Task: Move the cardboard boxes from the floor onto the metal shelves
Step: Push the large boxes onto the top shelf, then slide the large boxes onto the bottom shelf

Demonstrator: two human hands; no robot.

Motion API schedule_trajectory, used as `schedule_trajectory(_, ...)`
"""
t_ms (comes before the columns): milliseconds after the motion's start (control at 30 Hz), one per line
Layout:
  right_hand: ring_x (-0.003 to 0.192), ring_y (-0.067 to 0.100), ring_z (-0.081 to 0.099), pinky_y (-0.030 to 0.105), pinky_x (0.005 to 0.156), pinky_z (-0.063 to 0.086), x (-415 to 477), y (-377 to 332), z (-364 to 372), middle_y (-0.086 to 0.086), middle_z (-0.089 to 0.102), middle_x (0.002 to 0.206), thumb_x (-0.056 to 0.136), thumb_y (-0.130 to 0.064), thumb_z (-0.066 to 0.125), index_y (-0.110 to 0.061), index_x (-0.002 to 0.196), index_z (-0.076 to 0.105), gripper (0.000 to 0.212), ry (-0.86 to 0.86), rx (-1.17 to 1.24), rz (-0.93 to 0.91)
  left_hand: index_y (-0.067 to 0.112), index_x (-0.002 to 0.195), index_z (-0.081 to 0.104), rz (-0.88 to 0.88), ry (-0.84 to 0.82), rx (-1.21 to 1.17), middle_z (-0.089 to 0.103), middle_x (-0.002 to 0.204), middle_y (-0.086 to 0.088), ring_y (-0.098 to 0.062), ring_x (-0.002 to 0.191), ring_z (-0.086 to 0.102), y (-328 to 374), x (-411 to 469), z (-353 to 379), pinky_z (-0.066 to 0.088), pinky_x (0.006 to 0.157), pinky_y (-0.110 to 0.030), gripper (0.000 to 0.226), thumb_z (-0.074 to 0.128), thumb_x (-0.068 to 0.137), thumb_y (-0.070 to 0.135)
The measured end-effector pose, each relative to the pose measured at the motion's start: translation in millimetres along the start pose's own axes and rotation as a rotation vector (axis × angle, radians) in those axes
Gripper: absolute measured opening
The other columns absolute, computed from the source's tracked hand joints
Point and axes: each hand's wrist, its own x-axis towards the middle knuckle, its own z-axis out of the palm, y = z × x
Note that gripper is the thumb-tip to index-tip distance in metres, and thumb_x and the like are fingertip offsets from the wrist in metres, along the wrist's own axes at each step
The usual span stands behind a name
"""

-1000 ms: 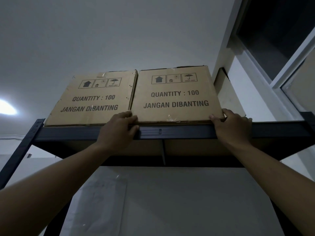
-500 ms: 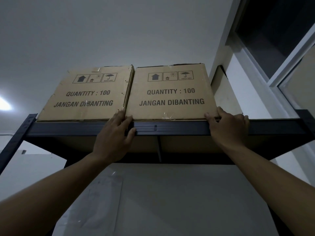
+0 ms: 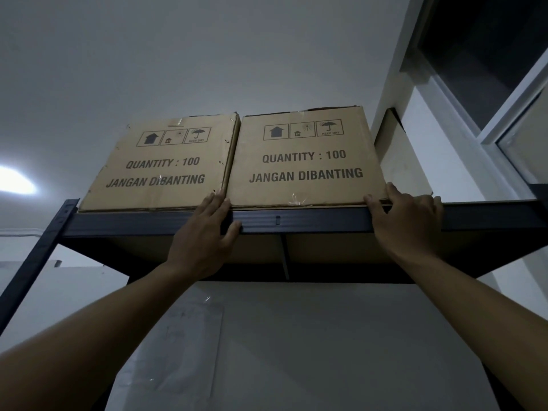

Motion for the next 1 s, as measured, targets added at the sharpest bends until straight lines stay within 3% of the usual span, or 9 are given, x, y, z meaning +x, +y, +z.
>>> schedule_trajectory(233, 0.129, 0.039, 0.048, 0.054, 0.120, 0.013, -7.6, 2.1, -4.6, 0.018, 0.065, 0.127, 0.103, -0.051, 0.035, -0.010, 0.142, 0.048, 0.058, -0.011, -0.013, -0.086, 0.020, 0.158, 0.016, -0.040, -0.102, 0.012, 0.005, 0.167, 0.005, -0.007, 0.152, 0.000, 0.2, 2.4, -5.2, 0.007, 0.115, -0.031, 0.067, 0.038, 0.102, 0.049)
schedule_trajectory(367, 0.150, 0.031, 0.023, 0.050, 0.124, 0.009, -16.6, 10.3, -5.9, 0.012, 0.038, 0.159, 0.104, -0.050, 0.027, -0.009, 0.152, 0.035, 0.063, -0.059, -0.048, -0.147, 0.020, 0.159, 0.015, -0.061, -0.182, 0.018, 0.002, 0.168, 0.004, -0.008, 0.152, -0.002, 7.2, -0.1, -15.5, 0.008, 0.118, -0.034, 0.069, 0.038, 0.102, 0.051)
schedule_trajectory(533, 0.154, 0.032, 0.011, 0.049, 0.124, 0.003, -46.7, 27.1, -5.1, 0.012, 0.023, 0.166, 0.103, -0.056, 0.019, -0.009, 0.156, 0.033, 0.072, -0.148, -0.038, -0.190, 0.026, 0.156, 0.026, -0.108, -0.190, -0.121, 0.016, 0.166, 0.007, -0.008, 0.152, 0.006, 39.6, -47.1, -24.4, 0.012, 0.117, -0.033, 0.061, 0.043, 0.102, 0.047)
schedule_trajectory(633, 0.153, 0.032, 0.017, 0.049, 0.124, 0.009, -85.1, 23.7, -15.5, 0.013, 0.029, 0.163, 0.103, -0.050, 0.038, -0.009, 0.152, 0.041, 0.064, -0.180, 0.100, -0.189, 0.025, 0.151, 0.040, -0.152, -0.142, -0.320, 0.036, 0.159, 0.005, -0.010, 0.149, 0.023, 66.8, -89.3, -34.6, 0.019, 0.120, -0.034, 0.053, 0.052, 0.101, 0.038)
schedule_trajectory(700, 0.148, 0.031, 0.029, 0.049, 0.122, 0.021, -117.3, 18.2, -29.6, 0.013, 0.040, 0.157, 0.102, -0.045, 0.048, -0.011, 0.147, 0.048, 0.057, -0.210, 0.193, -0.175, 0.023, 0.144, 0.050, -0.173, -0.143, -0.394, 0.047, 0.151, 0.003, -0.010, 0.142, 0.036, 82.5, -112.1, -48.4, 0.028, 0.119, -0.037, 0.046, 0.056, 0.100, 0.033)
schedule_trajectory(800, 0.128, 0.023, 0.044, 0.043, 0.101, 0.041, -164.8, 6.4, -63.5, 0.009, 0.059, 0.137, 0.096, -0.046, 0.049, -0.013, 0.139, 0.057, 0.055, -0.299, 0.211, -0.207, 0.023, 0.126, 0.065, -0.125, -0.126, -0.476, 0.058, 0.133, 0.009, -0.002, 0.121, 0.051, 95.8, -144.1, -81.3, 0.043, 0.107, -0.032, 0.029, 0.060, 0.098, 0.030)
schedule_trajectory(867, 0.118, 0.019, 0.046, 0.038, 0.088, 0.043, -193.6, -6.3, -91.5, 0.006, 0.064, 0.126, 0.093, -0.048, 0.049, -0.015, 0.136, 0.059, 0.054, -0.383, 0.195, -0.270, 0.023, 0.115, 0.069, -0.090, -0.140, -0.556, 0.063, 0.118, 0.012, 0.001, 0.110, 0.058, 96.7, -165.1, -111.2, 0.049, 0.095, -0.021, 0.024, 0.060, 0.096, 0.033)
schedule_trajectory(1000, 0.113, 0.020, 0.054, 0.038, 0.084, 0.047, -248.8, -39.9, -147.7, -0.001, 0.065, 0.118, 0.096, -0.045, 0.052, -0.018, 0.134, 0.059, 0.047, -0.548, 0.172, -0.268, 0.023, 0.106, 0.070, -0.020, -0.300, -0.686, 0.069, 0.103, 0.013, -0.005, 0.099, 0.065, 84.1, -221.7, -162.9, 0.053, 0.083, -0.019, 0.018, 0.058, 0.094, 0.029)
